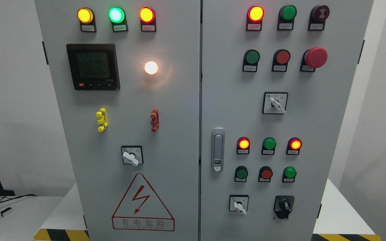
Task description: Trip black knob to open circuit
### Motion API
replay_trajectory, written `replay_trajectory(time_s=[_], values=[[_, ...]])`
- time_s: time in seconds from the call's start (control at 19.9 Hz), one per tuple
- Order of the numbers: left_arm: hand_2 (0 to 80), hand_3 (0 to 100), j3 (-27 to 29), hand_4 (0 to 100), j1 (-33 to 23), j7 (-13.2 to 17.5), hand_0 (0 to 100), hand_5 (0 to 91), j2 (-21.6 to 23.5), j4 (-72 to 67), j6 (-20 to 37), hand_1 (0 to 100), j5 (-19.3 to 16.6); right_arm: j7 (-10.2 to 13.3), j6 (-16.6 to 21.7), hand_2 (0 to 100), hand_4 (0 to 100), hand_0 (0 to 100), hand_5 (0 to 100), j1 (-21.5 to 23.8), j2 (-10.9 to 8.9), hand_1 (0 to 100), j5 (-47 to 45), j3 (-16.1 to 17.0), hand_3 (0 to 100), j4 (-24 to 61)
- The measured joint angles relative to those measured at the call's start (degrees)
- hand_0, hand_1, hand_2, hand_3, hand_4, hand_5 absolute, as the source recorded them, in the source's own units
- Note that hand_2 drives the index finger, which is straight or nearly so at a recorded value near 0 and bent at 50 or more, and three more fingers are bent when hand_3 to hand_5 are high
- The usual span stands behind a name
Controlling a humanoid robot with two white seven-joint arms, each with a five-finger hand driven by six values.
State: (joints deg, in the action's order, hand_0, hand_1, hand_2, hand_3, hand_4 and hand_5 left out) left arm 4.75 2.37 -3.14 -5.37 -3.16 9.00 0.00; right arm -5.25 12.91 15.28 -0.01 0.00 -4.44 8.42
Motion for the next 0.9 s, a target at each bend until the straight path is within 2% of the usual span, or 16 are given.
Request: replay_trajectory(time_s=[0.25,0.6,0.9], values=[[0.0,0,0.0,0,0.0,0.0,12,0.0,0.0,0.0,0.0,39,0.0,0.0,0.0,8,8,2,10,0.0,0.0,15,0.0,0.0,18,0.0],[0.0,0,0.0,0,0.0,0.0,12,0.0,0.0,0.0,0.0,39,0.0,-1.2,0.8,0,0,4,3,0.2,0.01,9,0.0,0.1,4,0.0],[0.0,0,0.0,0,0.0,0.0,12,0.0,0.0,0.0,0.0,39,0.0,-1.6,1.7,0,0,4,0,1.2,0.01,5,0.0,0.1,1,0.6]])
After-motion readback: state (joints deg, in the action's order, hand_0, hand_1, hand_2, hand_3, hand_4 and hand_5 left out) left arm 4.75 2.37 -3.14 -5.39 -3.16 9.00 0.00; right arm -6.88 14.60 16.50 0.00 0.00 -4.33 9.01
